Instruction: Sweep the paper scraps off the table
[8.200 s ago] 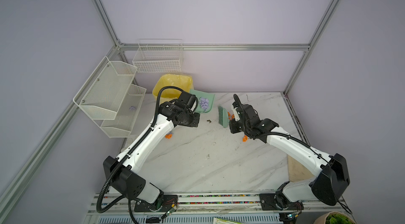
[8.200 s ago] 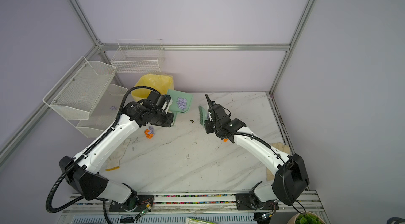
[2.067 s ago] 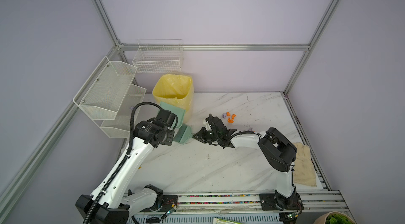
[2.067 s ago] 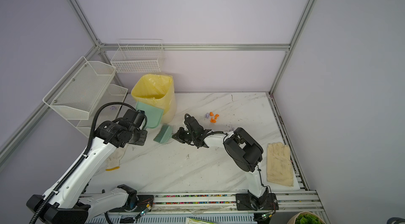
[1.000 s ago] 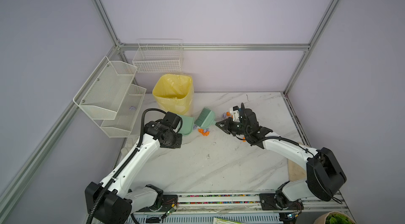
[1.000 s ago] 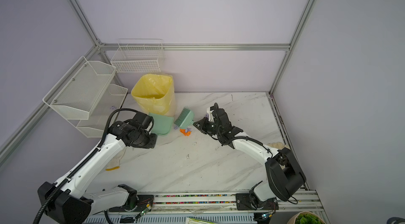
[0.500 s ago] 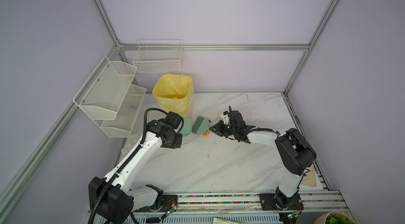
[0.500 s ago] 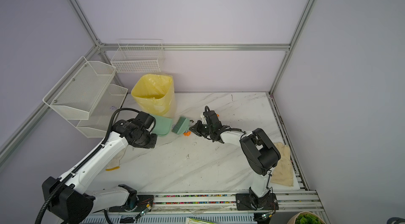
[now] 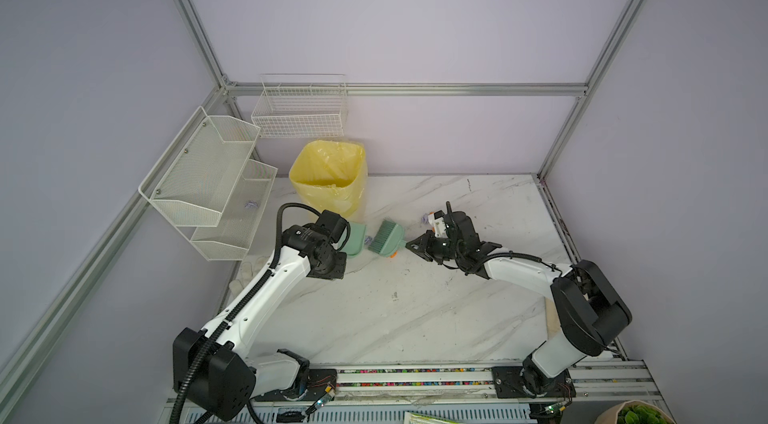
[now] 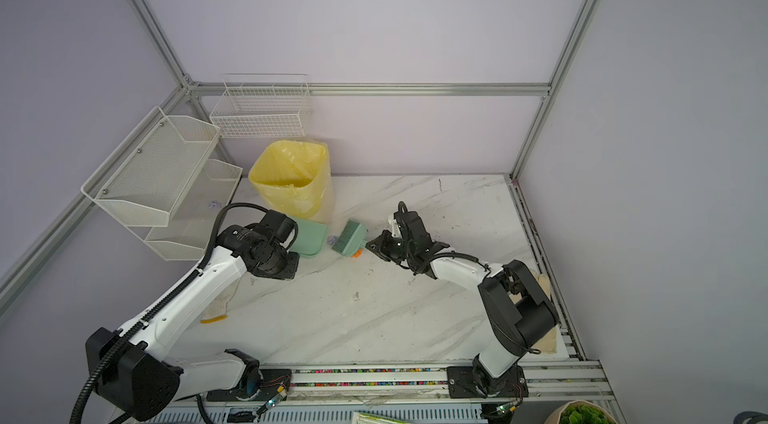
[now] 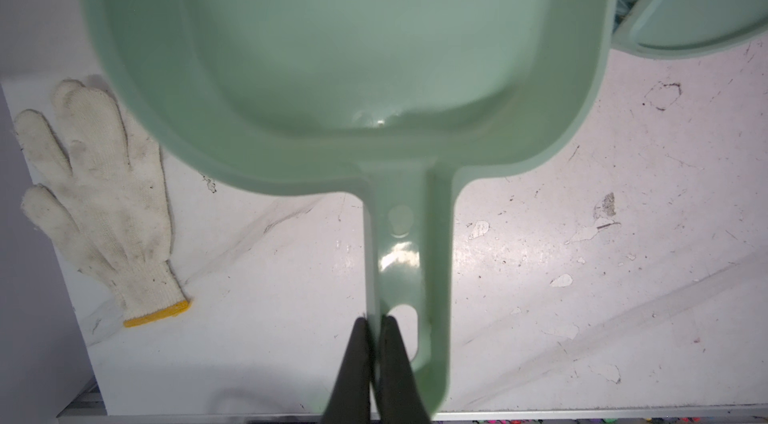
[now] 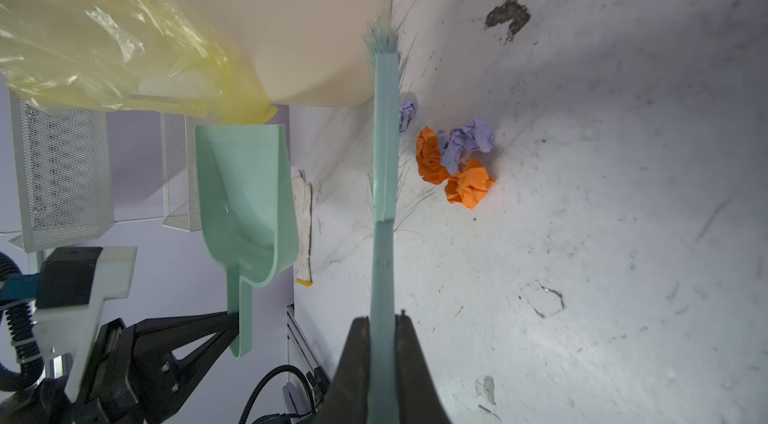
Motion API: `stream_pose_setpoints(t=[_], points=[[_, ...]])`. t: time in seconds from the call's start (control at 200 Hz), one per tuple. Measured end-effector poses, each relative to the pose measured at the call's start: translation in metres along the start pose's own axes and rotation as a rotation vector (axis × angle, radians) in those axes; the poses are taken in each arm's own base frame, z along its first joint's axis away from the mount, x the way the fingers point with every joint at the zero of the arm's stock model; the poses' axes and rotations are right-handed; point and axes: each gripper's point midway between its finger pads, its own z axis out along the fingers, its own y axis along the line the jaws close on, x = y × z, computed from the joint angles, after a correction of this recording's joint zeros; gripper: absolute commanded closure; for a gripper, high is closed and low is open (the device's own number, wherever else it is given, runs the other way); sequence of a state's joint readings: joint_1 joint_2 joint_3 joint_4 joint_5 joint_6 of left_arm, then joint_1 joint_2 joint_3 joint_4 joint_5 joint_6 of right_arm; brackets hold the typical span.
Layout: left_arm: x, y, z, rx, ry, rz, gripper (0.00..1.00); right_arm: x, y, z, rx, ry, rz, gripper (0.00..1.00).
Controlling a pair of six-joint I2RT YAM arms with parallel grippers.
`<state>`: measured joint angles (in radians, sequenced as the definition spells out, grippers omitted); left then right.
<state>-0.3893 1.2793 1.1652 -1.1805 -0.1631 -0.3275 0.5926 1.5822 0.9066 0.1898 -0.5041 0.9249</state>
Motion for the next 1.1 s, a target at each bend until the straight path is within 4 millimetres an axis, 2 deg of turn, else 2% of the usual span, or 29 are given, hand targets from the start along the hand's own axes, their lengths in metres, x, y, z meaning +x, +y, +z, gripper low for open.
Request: stream_pose_setpoints(t=[0.145, 0.305, 0.41, 0.505, 0.655, 0.755, 1.0, 1.1], points=[[-0.002, -0.001, 0.001, 0.002, -0.005, 0.006, 1.0, -0.004, 0.007, -0.017, 0.022, -0.032, -0.03, 1.0], [-0.002, -0.001, 0.0, 0.002, -0.008, 0.008, 1.0, -0.014, 0.026, -0.016, -0.001, -0.046, -0.048, 1.0], [-0.003, -0.001, 0.0, 0.002, -0.009, 0.008, 1.0, -0.02, 0.032, -0.005, -0.011, -0.044, -0.054, 1.0], [-0.003, -0.001, 0.0, 0.001, -0.009, 0.009, 1.0, -0.021, 0.028, 0.013, -0.008, -0.027, -0.047, 1.0], [-0.002, 0.003, 0.0, -0.018, -0.009, 0.009, 1.0, -0.011, 0.014, 0.045, 0.015, 0.035, -0.026, 1.0], [-0.002, 0.004, 0.0, -0.025, -0.01, 0.009, 1.0, -0.007, 0.012, 0.059, 0.009, 0.06, -0.026, 1.0], [-0.002, 0.004, 0.001, -0.026, -0.008, 0.009, 1.0, -0.007, 0.017, 0.065, -0.013, 0.068, -0.039, 1.0], [-0.002, 0.004, 0.002, -0.028, -0.003, 0.01, 1.0, -0.006, 0.012, 0.064, -0.005, 0.069, -0.035, 1.0]])
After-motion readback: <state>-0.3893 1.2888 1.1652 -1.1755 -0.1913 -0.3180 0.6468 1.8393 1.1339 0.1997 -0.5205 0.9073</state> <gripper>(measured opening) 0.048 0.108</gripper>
